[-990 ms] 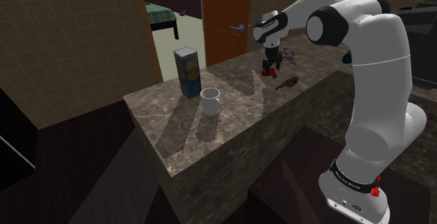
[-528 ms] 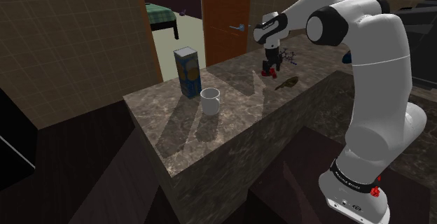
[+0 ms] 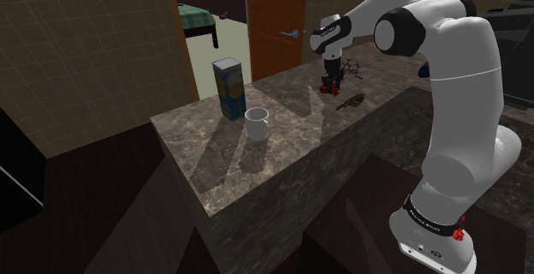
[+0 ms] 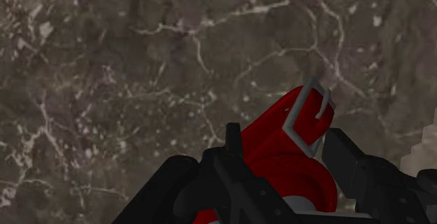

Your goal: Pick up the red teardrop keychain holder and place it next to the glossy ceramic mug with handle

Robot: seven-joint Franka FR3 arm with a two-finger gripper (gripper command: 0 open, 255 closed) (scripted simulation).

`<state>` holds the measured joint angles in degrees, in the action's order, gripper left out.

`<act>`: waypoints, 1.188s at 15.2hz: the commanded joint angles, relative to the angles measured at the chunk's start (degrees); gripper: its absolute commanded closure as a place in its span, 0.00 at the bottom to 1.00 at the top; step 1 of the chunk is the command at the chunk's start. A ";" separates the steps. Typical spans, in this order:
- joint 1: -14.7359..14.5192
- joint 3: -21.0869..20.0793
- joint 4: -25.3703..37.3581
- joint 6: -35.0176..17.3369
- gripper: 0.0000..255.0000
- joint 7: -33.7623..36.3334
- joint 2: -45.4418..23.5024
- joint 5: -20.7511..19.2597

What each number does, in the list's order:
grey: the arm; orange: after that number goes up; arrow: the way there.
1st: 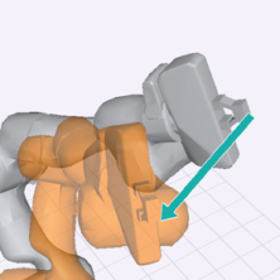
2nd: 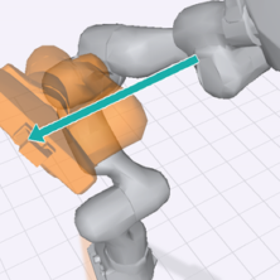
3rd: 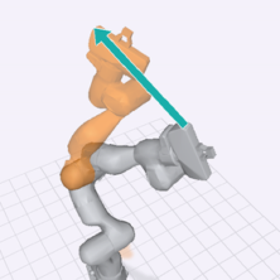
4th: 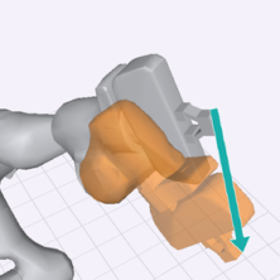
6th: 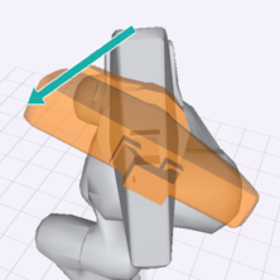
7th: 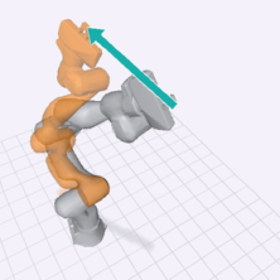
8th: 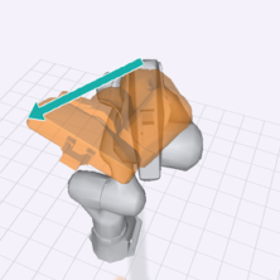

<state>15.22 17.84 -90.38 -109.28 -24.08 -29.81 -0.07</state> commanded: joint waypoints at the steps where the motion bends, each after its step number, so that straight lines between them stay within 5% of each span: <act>1: -0.02 -0.02 -0.01 -0.01 1.00 0.00 -0.03 0.01; 18: -0.17 0.55 6.55 9.82 1.00 -0.58 3.40 -0.82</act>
<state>14.99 18.34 -84.55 -100.30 -24.54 -26.53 -0.85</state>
